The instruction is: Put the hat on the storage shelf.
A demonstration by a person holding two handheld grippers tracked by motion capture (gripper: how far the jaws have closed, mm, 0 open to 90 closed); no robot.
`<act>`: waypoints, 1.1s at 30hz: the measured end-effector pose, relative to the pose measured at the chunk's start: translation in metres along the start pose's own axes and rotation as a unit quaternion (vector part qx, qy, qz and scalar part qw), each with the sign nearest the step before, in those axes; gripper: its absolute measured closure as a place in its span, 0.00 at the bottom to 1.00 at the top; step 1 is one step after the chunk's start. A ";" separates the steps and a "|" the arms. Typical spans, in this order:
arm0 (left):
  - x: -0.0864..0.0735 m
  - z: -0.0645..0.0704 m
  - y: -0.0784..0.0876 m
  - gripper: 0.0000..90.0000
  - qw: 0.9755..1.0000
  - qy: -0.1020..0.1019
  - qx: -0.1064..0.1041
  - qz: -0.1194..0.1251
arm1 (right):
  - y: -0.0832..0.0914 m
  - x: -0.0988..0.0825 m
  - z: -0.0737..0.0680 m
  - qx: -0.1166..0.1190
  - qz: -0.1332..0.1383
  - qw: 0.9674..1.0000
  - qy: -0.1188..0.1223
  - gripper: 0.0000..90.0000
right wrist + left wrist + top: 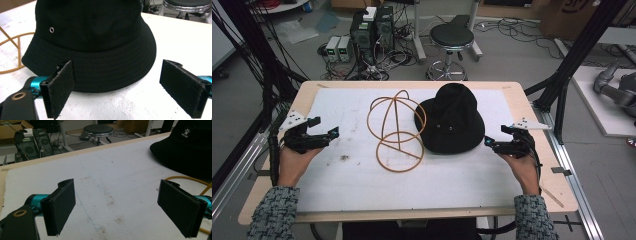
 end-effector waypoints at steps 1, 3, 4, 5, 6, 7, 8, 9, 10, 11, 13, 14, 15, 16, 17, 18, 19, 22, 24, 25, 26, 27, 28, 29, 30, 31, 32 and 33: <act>0.000 0.000 0.000 0.17 1.000 0.000 0.001 0.000 | 0.000 0.000 0.000 -0.001 -0.001 1.000 0.001 0.14; 0.001 0.001 0.000 0.17 1.000 0.001 0.000 0.004 | 0.000 0.000 -0.001 0.001 0.000 1.000 0.002 0.14; 0.001 0.002 0.000 0.17 1.000 0.000 0.001 0.004 | 0.000 0.000 -0.001 0.001 0.000 1.000 0.002 0.14; 0.001 0.002 0.000 0.17 1.000 -0.001 0.000 0.004 | 0.001 0.001 -0.001 -0.001 0.003 1.000 0.001 0.14; 0.001 0.002 0.000 0.17 1.000 -0.003 -0.001 0.001 | 0.001 0.001 -0.001 -0.001 0.004 1.000 -0.002 0.14; 0.001 0.002 0.000 0.17 1.000 -0.003 -0.001 0.001 | 0.001 0.001 -0.001 -0.001 0.004 1.000 -0.002 0.14; 0.001 0.002 -0.001 0.17 1.000 -0.002 -0.001 0.000 | 0.002 0.001 0.000 -0.001 0.003 1.000 -0.002 0.14; 0.001 0.003 -0.001 0.17 1.000 -0.002 -0.001 -0.001 | 0.001 0.000 0.000 -0.002 0.001 1.000 -0.004 0.14; 0.000 0.003 0.000 0.17 1.000 -0.003 -0.001 -0.003 | 0.001 0.000 0.000 -0.002 0.000 1.000 -0.002 0.14; 0.000 0.003 0.000 0.17 1.000 -0.003 -0.001 -0.004 | 0.000 0.000 -0.001 -0.002 -0.001 1.000 -0.004 0.14; 0.001 0.003 0.001 0.17 1.000 -0.006 0.002 -0.002 | 0.000 0.000 -0.002 -0.001 -0.002 1.000 -0.001 0.14; 0.001 0.003 0.001 0.17 1.000 -0.006 0.003 -0.002 | 0.000 0.000 -0.002 -0.002 -0.002 1.000 -0.001 0.14; 0.001 0.003 0.001 0.17 1.000 -0.005 0.003 -0.001 | 0.000 0.000 -0.002 -0.003 -0.001 1.000 0.001 0.14; 0.001 0.003 0.001 0.17 1.000 -0.007 0.003 -0.002 | 0.000 0.001 -0.002 -0.003 0.000 1.000 0.001 0.14; 0.001 0.003 0.001 0.17 1.000 -0.007 0.003 -0.003 | 0.000 0.001 -0.002 -0.003 0.000 1.000 -0.001 0.14; 0.001 0.003 0.000 0.17 1.000 -0.006 0.001 -0.004 | 0.000 0.001 -0.001 -0.002 0.001 1.000 -0.001 0.14; 0.001 0.003 0.000 0.17 1.000 -0.006 0.001 -0.004 | 0.000 0.001 -0.001 0.001 0.002 1.000 -0.003 0.14; 0.000 0.004 0.000 0.17 1.000 -0.007 0.000 -0.007 | 0.000 0.002 -0.002 0.006 0.009 1.000 -0.005 0.14; 0.001 0.003 0.000 0.17 1.000 -0.006 -0.001 -0.005 | 0.000 0.002 -0.003 0.006 0.008 1.000 -0.007 0.14; 0.000 0.003 -0.001 0.17 1.000 -0.008 -0.001 -0.006 | 0.001 0.002 -0.002 0.006 0.007 1.000 -0.008 0.14; 0.000 0.003 -0.001 0.17 1.000 -0.008 -0.001 -0.006 | 0.001 0.002 -0.001 0.005 0.008 1.000 -0.010 0.14; 0.000 0.003 -0.001 0.17 1.000 -0.009 0.000 -0.009 | 0.002 0.002 -0.001 0.005 0.011 1.000 -0.013 0.14; 0.000 0.003 -0.001 0.17 1.000 -0.009 0.000 -0.009 | 0.002 0.002 -0.001 0.005 0.011 1.000 -0.013 0.14; 0.000 0.003 -0.001 0.17 1.000 -0.008 0.000 -0.009 | 0.001 0.002 0.000 0.006 0.012 1.000 -0.019 0.14; 0.000 0.003 0.000 0.17 1.000 -0.008 0.000 -0.010 | 0.001 0.002 0.000 0.007 0.011 1.000 -0.020 0.14; 0.000 0.003 0.000 0.17 1.000 -0.007 0.001 -0.009 | 0.001 0.001 0.000 0.008 0.008 1.000 -0.019 0.14; 0.000 0.003 0.001 0.17 1.000 -0.006 0.002 -0.009 | 0.000 0.001 -0.001 0.008 0.006 1.000 -0.018 0.14; 0.001 0.002 0.001 0.17 1.000 -0.007 0.002 -0.005 | 0.000 0.001 -0.001 0.006 0.006 1.000 -0.014 0.14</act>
Point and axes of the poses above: each handheld gripper's, and its own axes: y roughly backward along the jaws, x roughly out of its top, z roughly to its right, the point moved 1 cm from there along -y, roughly forward along the jaws, and after that the axes turned 11 degrees about -x, right-handed, at the moved point
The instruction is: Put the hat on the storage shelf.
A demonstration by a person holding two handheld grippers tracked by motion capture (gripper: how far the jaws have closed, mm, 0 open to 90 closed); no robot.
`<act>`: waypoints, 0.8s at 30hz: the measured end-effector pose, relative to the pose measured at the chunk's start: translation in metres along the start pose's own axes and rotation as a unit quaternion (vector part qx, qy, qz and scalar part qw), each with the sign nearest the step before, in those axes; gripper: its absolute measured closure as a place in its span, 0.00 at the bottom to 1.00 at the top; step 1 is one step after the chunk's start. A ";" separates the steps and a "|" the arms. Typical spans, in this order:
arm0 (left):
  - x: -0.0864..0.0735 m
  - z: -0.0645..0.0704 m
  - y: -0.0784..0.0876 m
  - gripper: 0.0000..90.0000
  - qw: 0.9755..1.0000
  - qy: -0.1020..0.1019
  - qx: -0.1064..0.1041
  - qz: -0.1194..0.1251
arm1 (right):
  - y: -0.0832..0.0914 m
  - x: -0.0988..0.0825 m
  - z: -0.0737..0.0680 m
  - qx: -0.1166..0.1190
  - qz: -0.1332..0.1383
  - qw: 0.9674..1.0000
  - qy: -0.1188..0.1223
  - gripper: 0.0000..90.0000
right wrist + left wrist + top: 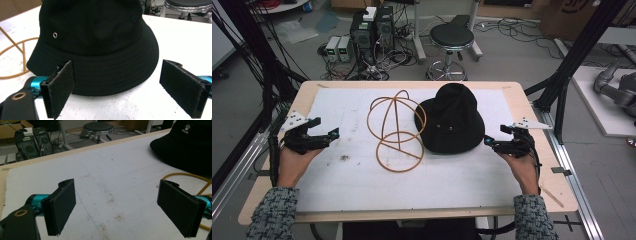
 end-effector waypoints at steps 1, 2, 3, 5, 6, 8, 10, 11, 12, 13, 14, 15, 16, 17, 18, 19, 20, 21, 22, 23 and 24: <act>0.000 0.000 0.000 0.17 1.000 0.000 0.000 0.001 | 0.000 0.000 0.000 0.000 0.001 1.000 0.002 0.14; 0.000 0.000 0.000 0.17 1.000 0.000 0.000 0.001 | 0.000 0.000 -0.001 0.003 0.002 1.000 0.003 0.14; 0.000 0.000 0.000 0.17 1.000 0.000 0.000 0.001 | 0.001 0.001 -0.001 0.001 0.003 1.000 0.001 0.14; 0.000 0.000 -0.001 0.17 1.000 0.000 0.000 -0.001 | 0.002 0.002 -0.001 -0.001 0.008 1.000 -0.001 0.14; 0.000 0.000 -0.001 0.17 1.000 0.000 -0.001 -0.002 | 0.001 0.002 -0.001 -0.002 0.008 1.000 -0.003 0.14; 0.000 0.000 -0.001 0.17 1.000 0.000 -0.001 -0.003 | 0.001 0.003 -0.002 -0.002 0.008 1.000 -0.005 0.15; 0.000 0.000 -0.001 0.17 1.000 -0.002 0.000 -0.003 | 0.001 0.004 -0.004 -0.005 0.014 1.000 -0.003 0.15; 0.000 0.000 -0.001 0.17 1.000 -0.002 0.000 -0.003 | 0.001 0.004 -0.004 -0.005 0.014 1.000 -0.003 0.15; 0.000 0.001 -0.001 0.17 1.000 -0.001 -0.001 0.000 | 0.001 0.007 -0.007 -0.005 0.017 1.000 -0.007 0.15; 0.000 0.001 -0.001 0.17 1.000 -0.001 0.000 0.001 | 0.001 0.008 -0.008 -0.008 0.018 1.000 -0.008 0.15; 0.000 0.001 0.000 0.17 1.000 -0.001 0.000 0.000 | 0.001 0.011 -0.009 -0.008 0.020 1.000 -0.010 0.15; 0.000 0.001 0.000 0.17 1.000 -0.001 -0.002 -0.004 | 0.001 0.013 -0.010 -0.009 0.024 1.000 -0.010 0.15; 0.000 0.001 0.000 0.17 1.000 -0.001 -0.002 -0.004 | 0.001 0.015 -0.011 -0.008 0.027 1.000 -0.012 0.15; 0.000 0.001 -0.001 0.17 1.000 -0.001 -0.001 -0.004 | 0.000 0.017 -0.013 -0.009 0.028 0.999 -0.012 0.15; 0.000 0.002 -0.001 0.17 1.000 -0.004 -0.003 -0.007 | -0.001 0.019 -0.013 -0.010 0.029 1.000 -0.009 0.15; 0.000 0.002 -0.001 0.17 1.000 -0.004 -0.003 -0.007 | -0.002 0.021 -0.015 -0.011 0.030 0.999 -0.009 0.15; 0.000 0.003 -0.001 0.17 1.000 -0.005 -0.003 -0.007 | -0.004 0.023 -0.016 -0.012 0.031 0.999 -0.007 0.15; 0.000 0.004 -0.002 0.17 1.000 -0.006 -0.004 -0.009 | -0.004 0.023 -0.016 -0.012 0.031 0.999 -0.007 0.15; 0.000 0.004 -0.003 0.17 1.000 -0.007 -0.004 -0.009 | -0.008 0.026 -0.018 -0.013 0.035 0.999 -0.008 0.16; 0.000 0.005 -0.004 0.17 1.000 -0.007 -0.005 -0.009 | -0.009 0.028 -0.019 -0.013 0.037 0.999 -0.007 0.16; 0.000 0.005 -0.006 0.17 1.000 -0.007 -0.007 -0.008 | -0.011 0.029 -0.021 -0.014 0.037 0.999 -0.004 0.16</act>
Point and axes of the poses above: each handheld gripper's, and its own axes: y roughly backward along the jaws, x roughly out of its top, z roughly to its right, the point moved 1 cm from there along -y, roughly forward along the jaws, and after that the axes turned 11 degrees about -x, right-handed, at the moved point
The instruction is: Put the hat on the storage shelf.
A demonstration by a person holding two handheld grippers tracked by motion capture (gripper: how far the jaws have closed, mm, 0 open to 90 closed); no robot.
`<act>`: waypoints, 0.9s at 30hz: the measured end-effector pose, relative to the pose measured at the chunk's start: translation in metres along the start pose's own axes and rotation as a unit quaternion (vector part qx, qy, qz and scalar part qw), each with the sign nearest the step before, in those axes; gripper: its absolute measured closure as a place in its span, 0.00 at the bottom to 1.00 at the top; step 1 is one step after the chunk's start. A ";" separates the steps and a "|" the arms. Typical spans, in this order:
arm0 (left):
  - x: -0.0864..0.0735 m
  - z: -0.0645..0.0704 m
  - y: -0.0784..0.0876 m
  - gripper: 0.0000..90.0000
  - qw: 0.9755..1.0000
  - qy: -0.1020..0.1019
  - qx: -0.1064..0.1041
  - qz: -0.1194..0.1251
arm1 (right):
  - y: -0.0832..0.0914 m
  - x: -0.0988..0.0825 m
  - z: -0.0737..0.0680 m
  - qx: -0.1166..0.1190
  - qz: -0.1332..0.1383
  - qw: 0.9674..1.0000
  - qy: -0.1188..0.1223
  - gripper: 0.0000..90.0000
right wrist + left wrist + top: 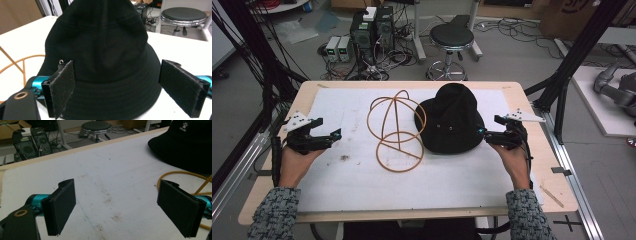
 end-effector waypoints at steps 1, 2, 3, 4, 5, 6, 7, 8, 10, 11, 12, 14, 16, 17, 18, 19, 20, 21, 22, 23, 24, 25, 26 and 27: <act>0.000 0.000 0.000 0.17 1.000 0.000 0.000 -0.001 | -0.002 0.002 -0.002 0.000 -0.001 1.000 0.004 0.16; 0.000 0.000 0.000 0.17 1.000 0.000 0.000 -0.001 | -0.004 0.003 -0.003 0.001 -0.002 1.000 0.009 0.16; 0.000 0.000 0.000 0.17 1.000 0.000 0.000 -0.002 | -0.005 0.005 -0.004 0.001 -0.003 1.000 0.012 0.17; 0.000 0.000 0.000 0.17 1.000 0.000 0.000 -0.002 | -0.007 0.008 -0.005 0.000 -0.001 1.000 0.017 0.17; 0.000 -0.001 0.000 0.17 1.000 0.002 0.001 -0.002 | -0.008 0.010 -0.005 0.001 0.003 1.000 0.017 0.18; 0.000 -0.001 0.001 0.17 1.000 0.001 0.000 0.000 | -0.008 0.012 -0.006 0.003 0.006 1.000 0.013 0.18; 0.000 -0.001 0.001 0.17 1.000 0.001 0.000 0.000 | -0.009 0.014 -0.006 0.003 0.012 1.000 0.012 0.18; 0.000 -0.001 0.001 0.17 1.000 0.001 0.000 0.000 | -0.010 0.015 -0.006 0.002 0.016 1.000 0.014 0.18; 0.000 -0.001 0.000 0.18 1.000 0.003 0.000 0.001 | -0.012 0.019 -0.005 0.000 0.018 1.000 0.006 0.18; 0.000 -0.001 0.000 0.17 1.000 0.003 -0.001 0.000 | -0.012 0.020 -0.004 0.000 0.021 1.000 0.001 0.18; 0.000 -0.001 -0.001 0.17 1.000 0.003 -0.001 -0.002 | -0.013 0.022 -0.004 -0.002 0.023 1.000 -0.002 0.18; -0.001 -0.001 -0.001 0.17 1.000 0.004 -0.001 -0.001 | -0.015 0.026 -0.003 -0.004 0.028 1.000 -0.007 0.18; -0.001 -0.002 -0.001 0.17 1.000 0.005 -0.001 0.000 | -0.017 0.031 -0.003 -0.005 0.032 0.999 -0.009 0.19; -0.001 -0.002 -0.001 0.17 1.000 0.006 -0.001 0.000 | -0.018 0.034 -0.003 -0.007 0.036 0.999 -0.010 0.19; -0.001 -0.002 -0.001 0.17 1.000 0.005 -0.001 0.000 | -0.019 0.037 -0.004 -0.008 0.039 0.999 -0.011 0.20; -0.001 -0.002 -0.001 0.17 1.000 0.005 -0.001 0.000 | -0.020 0.039 -0.004 -0.010 0.043 0.999 -0.011 0.20; -0.001 -0.002 -0.001 0.17 1.000 0.006 -0.001 0.001 | -0.020 0.039 -0.004 -0.010 0.043 0.999 -0.011 0.20; -0.001 -0.002 -0.001 0.17 1.000 0.005 -0.001 0.001 | -0.021 0.044 -0.006 -0.014 0.056 0.998 -0.010 0.21; -0.001 -0.002 -0.001 0.18 1.000 0.005 -0.002 0.000 | -0.022 0.046 -0.006 -0.015 0.063 0.998 -0.013 0.21; -0.001 -0.002 -0.001 0.17 1.000 0.005 -0.002 0.000 | -0.022 0.046 -0.006 -0.015 0.063 0.998 -0.013 0.21; -0.001 -0.002 -0.001 0.17 1.000 0.005 -0.003 0.000 | -0.024 0.050 -0.007 -0.017 0.074 0.997 -0.024 0.21; -0.001 -0.002 -0.001 0.17 1.000 0.005 -0.003 0.000 | -0.025 0.051 -0.008 -0.015 0.078 0.996 -0.029 0.21; -0.001 -0.002 -0.001 0.17 1.000 0.005 -0.003 0.000 | -0.027 0.053 -0.009 -0.015 0.081 0.996 -0.032 0.21; -0.001 -0.002 -0.001 0.17 1.000 0.005 -0.003 0.000 | -0.027 0.053 -0.009 -0.015 0.081 0.996 -0.032 0.21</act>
Point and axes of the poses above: each handheld gripper's, and its own axes: y roughly backward along the jaws, x roughly out of its top, z roughly to its right, the point moved 1 cm from there along -y, roughly forward along the jaws, and after that the axes turned 11 degrees about -x, right-handed, at the moved point
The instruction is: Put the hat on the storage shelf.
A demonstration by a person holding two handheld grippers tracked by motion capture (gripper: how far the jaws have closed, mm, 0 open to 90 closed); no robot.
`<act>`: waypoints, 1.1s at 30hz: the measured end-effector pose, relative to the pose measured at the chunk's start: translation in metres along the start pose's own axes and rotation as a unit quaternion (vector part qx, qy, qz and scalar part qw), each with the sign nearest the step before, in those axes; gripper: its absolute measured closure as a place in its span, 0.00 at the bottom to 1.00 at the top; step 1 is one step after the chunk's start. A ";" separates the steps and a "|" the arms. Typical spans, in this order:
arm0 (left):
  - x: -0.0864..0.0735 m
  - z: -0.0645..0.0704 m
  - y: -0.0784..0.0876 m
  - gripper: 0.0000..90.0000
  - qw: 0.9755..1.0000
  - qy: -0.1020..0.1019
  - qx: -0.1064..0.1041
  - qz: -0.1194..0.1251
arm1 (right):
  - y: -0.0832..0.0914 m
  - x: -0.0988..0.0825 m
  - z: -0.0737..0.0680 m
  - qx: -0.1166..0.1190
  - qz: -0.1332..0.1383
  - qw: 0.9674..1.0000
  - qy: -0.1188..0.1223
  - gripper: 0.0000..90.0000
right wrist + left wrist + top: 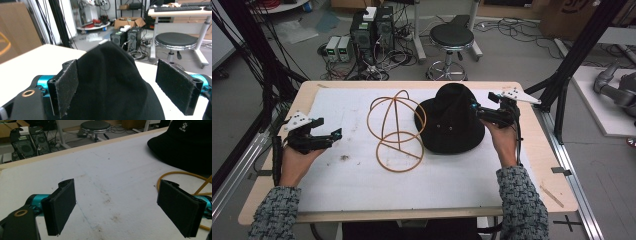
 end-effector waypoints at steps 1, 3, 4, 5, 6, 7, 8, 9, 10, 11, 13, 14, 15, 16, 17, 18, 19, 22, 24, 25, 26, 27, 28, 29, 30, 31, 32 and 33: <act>0.000 0.000 0.000 0.17 1.000 0.000 0.000 0.000 | -0.002 0.001 -0.001 0.000 0.000 1.000 0.000 0.21; 0.000 0.000 0.000 0.17 1.000 0.000 0.000 0.001 | -0.008 0.003 -0.007 -0.001 0.007 1.000 0.001 0.21; 0.000 0.001 -0.001 0.17 1.000 0.000 -0.001 0.002 | -0.008 0.003 -0.007 -0.001 0.007 1.000 0.001 0.21; 0.000 0.000 -0.001 0.17 1.000 -0.002 -0.001 0.000 | -0.011 0.005 -0.010 -0.003 0.015 1.000 -0.003 0.22; 0.000 0.000 -0.001 0.17 1.000 -0.003 -0.002 -0.002 | -0.013 0.005 -0.011 -0.003 0.016 1.000 -0.004 0.22; 0.000 0.001 -0.002 0.17 1.000 -0.001 -0.004 -0.001 | -0.015 0.007 -0.012 -0.004 0.014 1.000 -0.005 0.22; 0.000 0.001 -0.002 0.17 1.000 -0.002 -0.005 -0.003 | -0.017 0.008 -0.014 -0.005 0.017 1.000 -0.001 0.22; 0.000 0.001 -0.002 0.17 1.000 -0.002 -0.003 -0.004 | -0.019 0.010 -0.015 -0.007 0.019 1.000 0.002 0.23; 0.000 0.001 -0.003 0.17 1.000 -0.002 -0.003 -0.004 | -0.021 0.011 -0.017 -0.010 0.021 1.000 0.003 0.23; 0.000 0.001 -0.003 0.17 1.000 -0.001 -0.003 -0.004 | -0.023 0.013 -0.018 -0.009 0.022 1.000 0.001 0.23; 0.000 0.001 -0.002 0.17 1.000 -0.003 -0.004 -0.003 | -0.025 0.014 -0.019 -0.009 0.027 1.000 -0.002 0.23; 0.000 0.001 -0.002 0.17 1.000 -0.003 -0.004 -0.003 | -0.029 0.015 -0.021 -0.014 0.031 0.999 0.002 0.24; 0.000 0.001 -0.002 0.17 1.000 -0.003 -0.004 -0.003 | -0.029 0.015 -0.021 -0.014 0.031 0.999 0.002 0.24; 0.000 0.001 -0.002 0.17 1.000 -0.002 -0.002 -0.002 | -0.031 0.015 -0.022 -0.017 0.032 0.999 0.003 0.25; 0.000 0.001 -0.002 0.17 1.000 -0.002 -0.002 -0.001 | -0.034 0.014 -0.023 -0.021 0.033 0.999 0.001 0.26; 0.000 0.001 -0.002 0.17 1.000 -0.003 -0.004 -0.002 | -0.035 0.013 -0.023 -0.021 0.032 0.999 -0.002 0.27; 0.000 0.001 -0.002 0.18 1.000 -0.002 -0.004 -0.003 | -0.037 0.012 -0.023 -0.023 0.032 0.999 -0.006 0.28; 0.000 0.001 -0.002 0.17 1.000 -0.004 -0.004 -0.004 | -0.043 0.010 -0.021 -0.030 0.033 0.999 -0.015 0.29; 0.000 0.001 -0.002 0.17 1.000 -0.005 -0.004 -0.004 | -0.046 0.008 -0.020 -0.031 0.035 0.999 -0.026 0.30; 0.000 0.001 -0.003 0.17 1.000 -0.004 -0.003 -0.003 | -0.049 0.007 -0.021 -0.032 0.043 0.998 -0.032 0.32; 0.000 0.001 -0.003 0.17 1.000 -0.003 -0.004 -0.003 | -0.049 0.007 -0.021 -0.032 0.043 0.998 -0.032 0.32; 0.000 0.001 -0.003 0.17 1.000 -0.002 -0.004 -0.004 | -0.050 0.007 -0.022 -0.032 0.048 0.998 -0.029 0.33; 0.000 0.001 -0.003 0.17 1.000 -0.002 -0.004 -0.003 | -0.052 0.007 -0.025 -0.032 0.055 0.998 -0.023 0.36; 0.000 0.001 -0.003 0.17 1.000 -0.004 -0.004 -0.004 | -0.053 0.006 -0.027 -0.033 0.057 0.998 -0.021 0.37; 0.000 0.001 -0.003 0.17 1.000 -0.003 -0.004 -0.004 | -0.053 0.006 -0.027 -0.033 0.057 0.998 -0.021 0.37; 0.000 0.001 -0.003 0.17 1.000 -0.003 -0.004 -0.005 | -0.055 0.005 -0.028 -0.035 0.056 0.998 -0.023 0.37; 0.000 0.001 -0.003 0.17 1.000 -0.003 -0.005 -0.003 | -0.058 0.003 -0.028 -0.035 0.048 0.998 -0.030 0.37; 0.000 0.001 -0.003 0.17 1.000 -0.003 -0.003 -0.003 | -0.058 0.003 -0.028 -0.035 0.048 0.998 -0.030 0.37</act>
Point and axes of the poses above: each handheld gripper's, and its own axes: y roughly backward along the jaws, x roughly out of its top, z roughly to its right, the point moved 1 cm from there along -y, roughly forward along the jaws, and after that the axes turned 11 degrees about -x, right-handed, at the moved point
